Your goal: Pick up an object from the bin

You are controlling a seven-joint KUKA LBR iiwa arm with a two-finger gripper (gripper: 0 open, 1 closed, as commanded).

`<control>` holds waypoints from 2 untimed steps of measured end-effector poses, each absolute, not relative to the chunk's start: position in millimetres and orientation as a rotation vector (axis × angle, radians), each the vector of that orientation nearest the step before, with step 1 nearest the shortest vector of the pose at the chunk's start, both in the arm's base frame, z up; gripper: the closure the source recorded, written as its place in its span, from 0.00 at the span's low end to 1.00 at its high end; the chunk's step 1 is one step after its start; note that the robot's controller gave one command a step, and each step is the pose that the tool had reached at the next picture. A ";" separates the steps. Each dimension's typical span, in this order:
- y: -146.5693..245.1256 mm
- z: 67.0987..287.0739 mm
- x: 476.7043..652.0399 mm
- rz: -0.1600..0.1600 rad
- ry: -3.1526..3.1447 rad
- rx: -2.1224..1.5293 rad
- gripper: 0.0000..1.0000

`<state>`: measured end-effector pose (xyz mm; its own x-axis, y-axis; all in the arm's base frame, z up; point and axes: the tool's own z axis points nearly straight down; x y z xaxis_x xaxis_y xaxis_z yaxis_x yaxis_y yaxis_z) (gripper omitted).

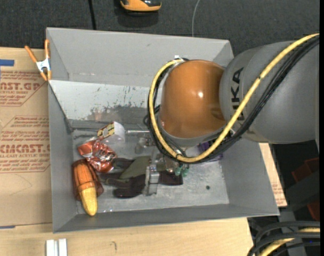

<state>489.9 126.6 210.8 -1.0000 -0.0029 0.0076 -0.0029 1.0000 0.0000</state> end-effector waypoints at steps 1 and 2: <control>125.9 215.2 491.6 -0.002 -3.142 0.002 0.00; 129.5 168.7 496.6 -0.002 -3.144 0.132 0.00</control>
Offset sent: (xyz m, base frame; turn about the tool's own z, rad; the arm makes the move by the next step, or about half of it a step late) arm 0.0105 0.0075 -0.1089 -0.1928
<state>496.6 129.5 168.7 -0.9964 -0.0841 -0.0057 -0.0841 0.9965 0.0007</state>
